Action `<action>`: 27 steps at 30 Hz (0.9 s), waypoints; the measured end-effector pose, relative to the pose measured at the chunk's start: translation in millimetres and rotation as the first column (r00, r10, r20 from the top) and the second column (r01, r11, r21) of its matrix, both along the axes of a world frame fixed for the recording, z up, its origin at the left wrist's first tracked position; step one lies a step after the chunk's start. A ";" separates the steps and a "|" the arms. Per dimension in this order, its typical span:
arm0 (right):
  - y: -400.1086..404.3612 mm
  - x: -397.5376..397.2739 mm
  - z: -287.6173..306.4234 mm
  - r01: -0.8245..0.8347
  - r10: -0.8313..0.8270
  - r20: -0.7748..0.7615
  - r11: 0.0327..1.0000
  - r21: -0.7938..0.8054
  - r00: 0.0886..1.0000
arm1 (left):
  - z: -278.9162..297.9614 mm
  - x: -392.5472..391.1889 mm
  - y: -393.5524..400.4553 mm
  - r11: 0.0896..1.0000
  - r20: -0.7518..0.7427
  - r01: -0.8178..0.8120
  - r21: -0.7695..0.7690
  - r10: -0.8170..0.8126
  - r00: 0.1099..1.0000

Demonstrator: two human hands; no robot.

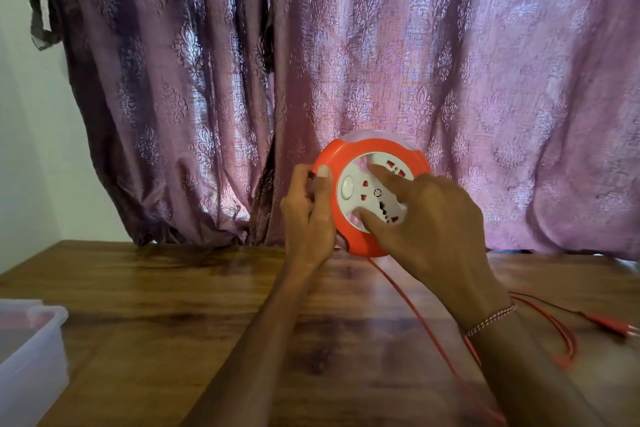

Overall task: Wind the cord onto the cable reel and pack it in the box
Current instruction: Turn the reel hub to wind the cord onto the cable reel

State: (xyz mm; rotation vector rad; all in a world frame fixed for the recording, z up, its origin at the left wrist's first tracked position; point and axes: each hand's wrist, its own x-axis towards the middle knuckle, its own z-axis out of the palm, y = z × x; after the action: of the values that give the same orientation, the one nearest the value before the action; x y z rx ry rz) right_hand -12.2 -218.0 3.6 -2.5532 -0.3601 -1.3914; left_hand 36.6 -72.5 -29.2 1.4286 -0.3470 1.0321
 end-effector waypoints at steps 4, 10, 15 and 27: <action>-1.4 0.0 3.5 -0.015 0.015 -0.032 1.000 0.017 0.999 | 0.8 0.1 -0.2 0.999 -0.015 0.016 -0.029 -0.016 1.000; -12.8 -1.5 10.6 -0.245 0.247 0.035 0.968 -0.051 0.968 | 0.1 0.5 0.1 0.998 -0.020 0.026 -0.055 -0.027 0.999; -11.0 -2.5 11.6 -0.256 0.232 -0.127 0.939 -0.229 0.964 | -0.2 0.7 -0.4 0.999 -0.021 0.027 -0.018 -0.027 0.999; -4.0 -1.8 2.5 -0.093 0.090 -0.043 0.991 -0.097 0.995 | 1.0 -1.9 -0.1 1.000 -0.003 0.007 -0.024 -0.007 1.000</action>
State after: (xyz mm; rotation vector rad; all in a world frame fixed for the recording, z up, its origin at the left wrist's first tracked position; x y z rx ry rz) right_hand -14.1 -221.9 6.1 -2.6020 -0.5454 -1.3209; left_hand 34.6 -72.6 -28.1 1.4068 -0.3362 1.0256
